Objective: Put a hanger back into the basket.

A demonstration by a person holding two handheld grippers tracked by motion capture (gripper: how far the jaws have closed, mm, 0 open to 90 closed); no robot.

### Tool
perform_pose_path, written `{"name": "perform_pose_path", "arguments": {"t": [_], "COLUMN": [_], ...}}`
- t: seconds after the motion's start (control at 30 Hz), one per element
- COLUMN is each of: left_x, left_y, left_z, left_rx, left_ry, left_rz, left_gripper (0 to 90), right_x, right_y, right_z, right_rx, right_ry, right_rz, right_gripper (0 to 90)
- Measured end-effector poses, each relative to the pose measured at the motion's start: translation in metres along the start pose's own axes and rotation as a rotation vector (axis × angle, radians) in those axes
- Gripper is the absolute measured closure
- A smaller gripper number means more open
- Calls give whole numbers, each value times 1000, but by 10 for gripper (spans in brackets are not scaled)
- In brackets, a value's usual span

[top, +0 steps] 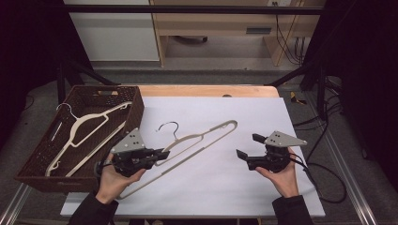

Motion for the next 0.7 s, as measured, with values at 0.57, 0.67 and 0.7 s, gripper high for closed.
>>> {"name": "perform_pose_path", "arguments": {"t": [0.57, 0.67, 0.7], "left_x": [-22, -17, -15], "left_y": [-75, -86, -89], "left_z": [-65, -82, -88], "left_rx": [-114, -135, -144], "left_ry": [-2, -12, -21], "left_rz": [41, 32, 27], "left_gripper": [868, 868, 868], "right_x": [6, 6, 7], "right_y": [-5, -5, -5], "right_z": [13, 15, 16], "right_rx": [65, 68, 71], "right_ry": [17, 24, 24], "right_rz": [-12, -10, -10], "right_gripper": [96, 92, 90]}}
Point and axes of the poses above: each handheld gripper's, and its own axes: y roughly forward along the jaws, x roughly out of its underside, z roughly to its right, the point moved 7 cm from there along y, roughly forward along the jaws, and after that the axes turned 15 degrees about y, right-handed, at the moved point
